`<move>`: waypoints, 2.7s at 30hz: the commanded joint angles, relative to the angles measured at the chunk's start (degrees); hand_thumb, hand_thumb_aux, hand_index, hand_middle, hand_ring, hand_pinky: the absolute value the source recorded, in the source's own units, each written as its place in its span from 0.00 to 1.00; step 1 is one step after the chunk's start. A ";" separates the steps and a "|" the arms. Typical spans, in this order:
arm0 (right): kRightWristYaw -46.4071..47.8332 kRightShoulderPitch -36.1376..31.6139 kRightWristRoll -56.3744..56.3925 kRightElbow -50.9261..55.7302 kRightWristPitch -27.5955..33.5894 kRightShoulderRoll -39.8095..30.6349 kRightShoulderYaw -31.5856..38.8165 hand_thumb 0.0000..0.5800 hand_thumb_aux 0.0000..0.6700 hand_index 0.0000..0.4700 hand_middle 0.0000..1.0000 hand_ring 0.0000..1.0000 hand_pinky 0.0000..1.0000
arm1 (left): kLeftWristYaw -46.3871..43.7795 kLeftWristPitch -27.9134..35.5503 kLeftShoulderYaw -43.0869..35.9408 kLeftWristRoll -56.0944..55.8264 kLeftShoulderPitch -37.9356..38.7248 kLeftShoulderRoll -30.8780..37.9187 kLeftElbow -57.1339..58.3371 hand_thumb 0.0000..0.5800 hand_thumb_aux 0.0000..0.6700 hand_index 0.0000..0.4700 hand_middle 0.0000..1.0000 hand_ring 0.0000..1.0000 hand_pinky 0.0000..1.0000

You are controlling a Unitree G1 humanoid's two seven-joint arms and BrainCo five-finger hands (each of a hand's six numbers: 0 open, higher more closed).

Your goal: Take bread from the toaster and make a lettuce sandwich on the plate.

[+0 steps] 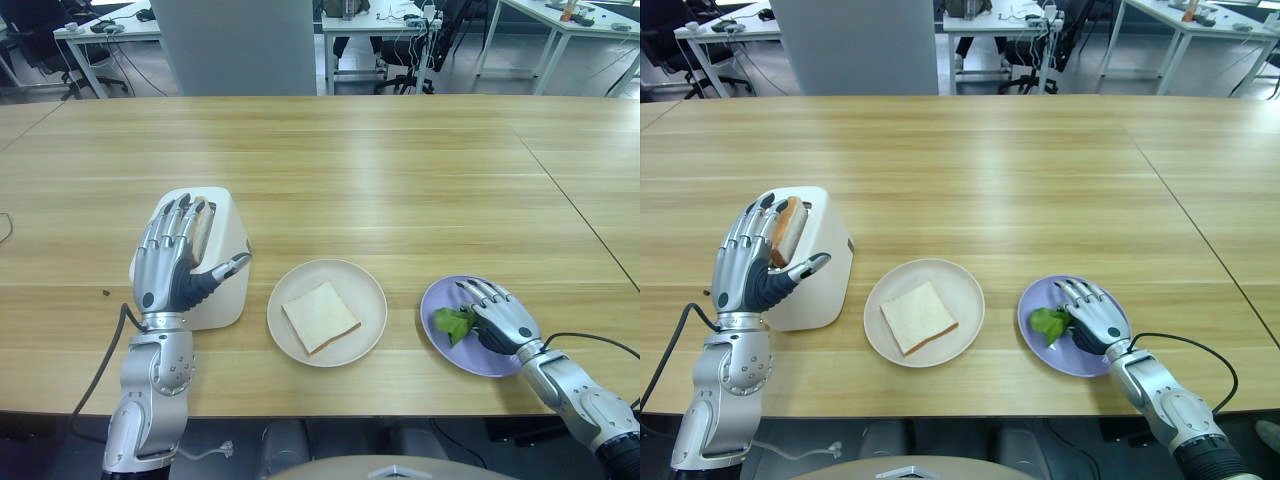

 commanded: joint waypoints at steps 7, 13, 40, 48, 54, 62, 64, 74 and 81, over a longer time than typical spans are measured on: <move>1.94 -5.59 0.57 -17.19 -0.88 5.85 0.02 1.00 1.00 0.98 0.00 0.00 0.00 | -1.95 5.72 3.18 4.09 -1.45 1.83 1.88 0.00 0.00 0.00 0.00 0.00 0.00; 5.37 -14.45 -3.20 -15.34 -1.02 15.29 7.55 1.00 1.00 0.98 0.00 0.00 0.00 | -7.73 14.69 2.68 9.31 -4.02 5.05 8.84 0.00 0.00 0.00 0.00 0.00 0.00; 7.43 -28.06 -8.68 13.78 -0.74 24.35 26.22 0.00 0.00 0.00 0.00 0.00 0.00 | -15.41 18.12 -3.38 5.15 -15.49 8.10 11.11 1.00 1.00 0.98 1.00 1.00 1.00; 9.14 -25.56 -3.58 8.67 -2.13 23.04 23.43 0.00 0.00 0.00 0.00 0.00 0.00 | -14.24 17.33 -1.77 2.65 -17.70 8.40 7.27 1.00 1.00 0.98 1.00 1.00 1.00; 9.44 -25.17 -1.12 5.37 -2.49 23.21 22.33 0.00 0.00 0.00 0.00 0.00 0.00 | -13.85 16.77 -1.39 1.88 -18.58 8.38 5.19 1.00 1.00 0.98 1.00 1.00 1.00; 11.66 -22.99 -0.55 -1.90 -2.21 21.00 20.98 0.00 0.00 0.00 0.00 0.00 0.00 | -12.58 15.11 0.81 0.56 -19.23 8.70 1.34 1.00 1.00 0.98 1.00 1.00 1.00; 12.04 -22.29 -3.07 -3.84 -1.42 19.34 21.46 0.00 0.00 0.00 0.00 0.00 0.00 | -12.09 14.21 1.66 0.12 -19.10 8.58 -0.84 1.00 1.00 0.98 1.00 1.00 1.00; 9.77 -17.47 -11.36 -2.70 0.51 11.69 22.61 0.20 0.11 0.10 0.00 0.00 0.00 | -9.74 6.66 4.28 -4.20 -14.45 5.58 -12.45 1.00 1.00 0.98 1.00 1.00 1.00; 8.28 -17.49 -12.39 0.09 1.30 12.27 22.91 0.86 0.62 0.61 0.00 0.00 0.00 | -10.26 3.91 3.73 -6.63 -13.53 2.84 -14.25 1.00 1.00 0.98 1.00 1.00 1.00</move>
